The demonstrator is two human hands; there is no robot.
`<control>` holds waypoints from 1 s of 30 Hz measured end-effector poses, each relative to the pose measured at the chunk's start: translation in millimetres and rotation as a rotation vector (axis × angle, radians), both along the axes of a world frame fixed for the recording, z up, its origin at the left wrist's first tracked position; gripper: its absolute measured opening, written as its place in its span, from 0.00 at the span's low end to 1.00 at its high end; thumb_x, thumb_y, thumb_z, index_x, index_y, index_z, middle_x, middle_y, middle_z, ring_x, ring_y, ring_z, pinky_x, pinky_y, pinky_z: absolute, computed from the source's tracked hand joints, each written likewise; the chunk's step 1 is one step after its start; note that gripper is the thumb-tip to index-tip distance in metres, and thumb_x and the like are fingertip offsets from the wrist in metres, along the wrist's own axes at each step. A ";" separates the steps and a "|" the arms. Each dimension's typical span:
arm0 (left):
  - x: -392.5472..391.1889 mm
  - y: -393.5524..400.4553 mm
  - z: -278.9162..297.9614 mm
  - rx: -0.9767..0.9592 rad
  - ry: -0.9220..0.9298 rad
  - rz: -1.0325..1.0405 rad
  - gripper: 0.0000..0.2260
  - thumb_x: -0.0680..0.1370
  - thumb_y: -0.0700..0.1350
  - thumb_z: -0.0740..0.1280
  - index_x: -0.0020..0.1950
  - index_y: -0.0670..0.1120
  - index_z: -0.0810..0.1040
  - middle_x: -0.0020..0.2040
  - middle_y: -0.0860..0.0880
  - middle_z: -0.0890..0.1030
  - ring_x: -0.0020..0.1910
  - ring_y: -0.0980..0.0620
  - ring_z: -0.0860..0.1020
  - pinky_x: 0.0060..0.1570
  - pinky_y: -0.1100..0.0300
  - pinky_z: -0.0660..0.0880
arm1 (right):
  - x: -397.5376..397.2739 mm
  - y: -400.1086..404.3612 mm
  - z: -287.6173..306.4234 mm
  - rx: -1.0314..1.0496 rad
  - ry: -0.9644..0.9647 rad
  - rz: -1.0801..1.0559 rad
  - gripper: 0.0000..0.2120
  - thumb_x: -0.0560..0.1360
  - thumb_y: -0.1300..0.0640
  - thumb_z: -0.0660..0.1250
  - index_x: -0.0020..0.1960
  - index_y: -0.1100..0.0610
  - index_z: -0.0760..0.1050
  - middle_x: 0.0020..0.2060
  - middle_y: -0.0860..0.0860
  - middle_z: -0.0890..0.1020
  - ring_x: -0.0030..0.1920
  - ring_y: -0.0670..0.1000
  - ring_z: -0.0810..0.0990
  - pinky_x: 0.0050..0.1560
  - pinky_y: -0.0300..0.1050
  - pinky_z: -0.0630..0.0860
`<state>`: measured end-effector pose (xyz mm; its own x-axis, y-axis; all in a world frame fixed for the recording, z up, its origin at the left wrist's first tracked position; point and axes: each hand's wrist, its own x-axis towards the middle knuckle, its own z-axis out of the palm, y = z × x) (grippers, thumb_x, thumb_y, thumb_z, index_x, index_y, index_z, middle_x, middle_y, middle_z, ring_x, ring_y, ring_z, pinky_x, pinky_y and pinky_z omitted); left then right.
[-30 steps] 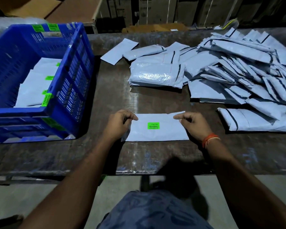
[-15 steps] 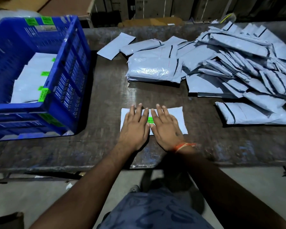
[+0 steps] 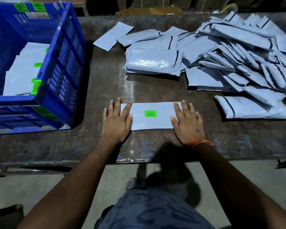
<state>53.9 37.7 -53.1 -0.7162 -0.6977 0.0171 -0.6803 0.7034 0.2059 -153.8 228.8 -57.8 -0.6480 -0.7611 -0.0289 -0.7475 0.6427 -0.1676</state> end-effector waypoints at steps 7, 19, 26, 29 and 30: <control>2.3 17.7 21.8 0.018 0.148 0.260 0.21 0.81 0.53 0.58 0.73 0.50 0.68 0.68 0.42 0.70 0.66 0.39 0.69 0.63 0.41 0.71 | 6.4 -10.2 12.4 -0.148 -0.018 -0.148 0.30 0.79 0.47 0.56 0.79 0.54 0.59 0.72 0.60 0.67 0.71 0.63 0.65 0.68 0.58 0.67; -8.8 8.0 41.7 0.630 0.524 0.403 0.10 0.74 0.39 0.72 0.50 0.54 0.82 0.49 0.51 0.82 0.44 0.52 0.78 0.45 0.60 0.72 | -0.8 -24.0 34.3 -0.627 -0.730 -0.239 0.13 0.69 0.67 0.73 0.49 0.52 0.83 0.48 0.51 0.84 0.51 0.49 0.82 0.52 0.42 0.76; 5.3 -27.3 99.0 0.666 0.720 0.368 0.06 0.78 0.37 0.71 0.50 0.47 0.86 0.49 0.49 0.86 0.46 0.54 0.82 0.50 0.57 0.78 | -3.0 -43.4 71.0 -0.797 -0.906 -0.148 0.09 0.73 0.66 0.73 0.50 0.55 0.84 0.26 0.35 0.76 0.27 0.36 0.72 0.37 0.38 0.70; 19.1 -47.3 134.8 0.631 0.734 0.338 0.06 0.78 0.40 0.72 0.51 0.50 0.85 0.49 0.50 0.86 0.45 0.54 0.82 0.45 0.55 0.80 | 2.0 -63.4 100.2 -0.832 -0.959 -0.093 0.09 0.73 0.65 0.74 0.49 0.54 0.85 0.36 0.41 0.83 0.38 0.42 0.81 0.47 0.46 0.80; 26.1 -55.3 147.3 0.623 0.733 0.320 0.06 0.78 0.40 0.72 0.51 0.50 0.85 0.49 0.49 0.86 0.45 0.54 0.82 0.46 0.55 0.80 | 4.9 -71.2 112.1 -0.836 -0.969 -0.068 0.09 0.73 0.65 0.74 0.49 0.53 0.86 0.39 0.45 0.84 0.41 0.48 0.81 0.53 0.49 0.79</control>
<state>80.0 -17.7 94.2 -0.4535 -0.8896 -0.0551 -0.3766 0.1352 0.9165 -149.0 157.6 54.3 -0.6687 -0.7425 -0.0399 -0.0644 0.1112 -0.9917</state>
